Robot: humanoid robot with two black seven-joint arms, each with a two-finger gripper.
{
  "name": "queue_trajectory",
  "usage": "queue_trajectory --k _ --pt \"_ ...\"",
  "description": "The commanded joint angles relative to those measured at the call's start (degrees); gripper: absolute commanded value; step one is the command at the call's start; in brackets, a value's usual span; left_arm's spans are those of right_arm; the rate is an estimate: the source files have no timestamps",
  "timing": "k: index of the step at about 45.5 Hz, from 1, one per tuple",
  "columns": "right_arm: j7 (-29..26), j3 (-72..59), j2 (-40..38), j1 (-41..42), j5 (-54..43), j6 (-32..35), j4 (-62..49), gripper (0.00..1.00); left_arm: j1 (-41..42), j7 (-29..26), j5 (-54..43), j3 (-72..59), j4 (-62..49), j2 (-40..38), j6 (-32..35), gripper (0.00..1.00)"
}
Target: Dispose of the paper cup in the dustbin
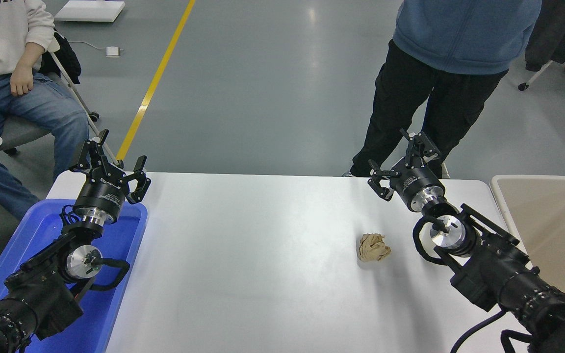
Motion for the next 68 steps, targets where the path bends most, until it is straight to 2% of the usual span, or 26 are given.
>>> queue_trajectory --k 1,50,68 --pt "0.0 0.0 0.0 -0.1 0.0 0.0 0.0 1.0 0.0 0.0 0.0 0.2 0.0 0.0 0.0 1.0" --pt "0.2 -4.0 -0.7 -0.6 -0.2 0.3 0.3 1.0 0.0 0.0 0.0 0.3 0.0 0.1 0.0 1.0" --pt "0.2 -9.1 -7.0 -0.3 -2.5 0.3 3.2 1.0 0.1 0.0 0.0 0.3 0.0 0.2 0.0 1.0"
